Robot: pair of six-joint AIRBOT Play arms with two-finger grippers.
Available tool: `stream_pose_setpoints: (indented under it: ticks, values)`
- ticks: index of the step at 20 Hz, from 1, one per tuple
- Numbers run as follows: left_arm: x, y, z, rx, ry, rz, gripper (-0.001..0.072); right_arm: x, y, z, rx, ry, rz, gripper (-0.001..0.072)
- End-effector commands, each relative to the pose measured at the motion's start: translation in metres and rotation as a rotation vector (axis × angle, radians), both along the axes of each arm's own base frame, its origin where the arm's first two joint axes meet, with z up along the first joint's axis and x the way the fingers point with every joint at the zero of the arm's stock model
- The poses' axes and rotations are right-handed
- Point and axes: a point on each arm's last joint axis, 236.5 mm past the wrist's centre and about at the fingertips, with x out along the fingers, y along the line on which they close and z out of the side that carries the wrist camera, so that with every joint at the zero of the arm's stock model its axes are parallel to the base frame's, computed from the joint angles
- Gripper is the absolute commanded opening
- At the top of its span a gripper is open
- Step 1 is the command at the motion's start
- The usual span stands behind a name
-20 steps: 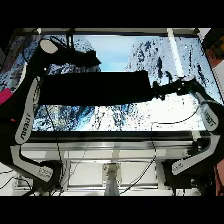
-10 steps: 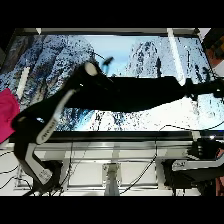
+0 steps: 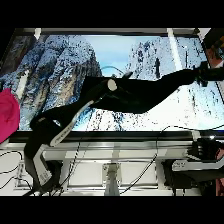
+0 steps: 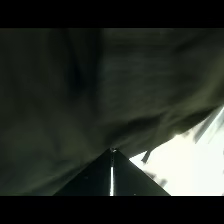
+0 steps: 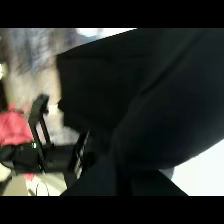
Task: Fold the clothes and pants, and hang the long-sleeved shirts on hangers.
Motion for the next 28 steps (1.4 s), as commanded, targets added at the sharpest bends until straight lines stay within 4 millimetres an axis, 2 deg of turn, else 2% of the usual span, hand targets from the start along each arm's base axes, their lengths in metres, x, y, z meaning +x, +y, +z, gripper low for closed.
stream_pose_setpoints:
  ticks: [1,4,6,7,9,11,12,13,14,15,16,18,19,20,21,22,25,28]
  values:
    - [0.068,0.059,0.059,0.05,-0.245,0.119,0.0002,0.013,0.068,0.019,0.016,-0.068,0.126,0.0008]
    - [0.121,0.164,0.119,0.134,-0.366,0.287,0.0003,0.028,0.164,0.021,-0.004,-0.151,0.239,0.0007]
    - [0.143,0.225,0.159,0.127,-0.421,0.403,0.0003,0.026,0.24,0.018,-0.013,-0.209,0.318,0.0005]
    - [0.15,0.251,0.174,0.126,-0.445,0.451,0.0003,0.021,0.278,0.011,-0.025,-0.23,0.361,0.0005]
    - [0.159,0.294,0.194,0.128,-0.472,0.533,0.0004,0.002,0.35,-0.018,-0.055,-0.242,0.458,0.0005]
    - [0.164,0.32,0.199,0.135,-0.472,0.58,0.0005,-0.023,0.413,-0.058,-0.061,-0.218,0.537,0.0007]
    - [0.166,0.328,0.198,0.14,-0.47,0.595,0.0005,-0.031,0.437,-0.078,-0.067,-0.213,0.55,0.0013]
    - [0.168,0.335,0.198,0.143,-0.469,0.608,0.0005,-0.036,0.457,-0.094,-0.075,-0.216,0.551,0.0136]
    - [0.17,0.342,0.198,0.146,-0.469,0.62,0.0026,-0.041,0.468,-0.101,-0.078,-0.219,0.555,0.0478]
    - [0.171,0.347,0.198,0.148,-0.469,0.629,0.0112,-0.043,0.471,-0.101,-0.082,-0.225,0.565,0.0621]
    - [0.172,0.352,0.198,0.15,-0.468,0.638,0.0221,-0.045,0.47,-0.096,-0.087,-0.229,0.591,0.0614]
    - [0.174,0.361,0.2,0.153,-0.47,0.655,0.024,-0.041,0.452,-0.079,-0.136,-0.244,0.669,0.0604]
    - [0.173,0.363,0.201,0.154,-0.472,0.659,0.024,-0.036,0.435,-0.069,-0.179,-0.244,0.698,0.0601]
    - [0.173,0.366,0.204,0.153,-0.476,0.663,0.024,-0.027,0.416,-0.06,-0.231,-0.243,0.711,0.0495]
    - [0.172,0.367,0.207,0.151,-0.481,0.666,0.0239,-0.017,0.39,-0.051,-0.303,-0.25,0.732,0.0183]
    - [0.17,0.367,0.211,0.149,-0.486,0.665,0.024,-0.007,0.363,-0.044,-0.373,-0.247,0.736,0.0028]
    - [0.157,0.365,0.228,0.144,-0.5,0.653,0.024,0.02,0.277,-0.028,-0.494,-0.179,0.669,0.0011]
    - [0.133,0.37,0.254,0.144,-0.518,0.64,0.024,0.029,0.209,-0.038,-0.465,-0.087,0.58,0.0008]
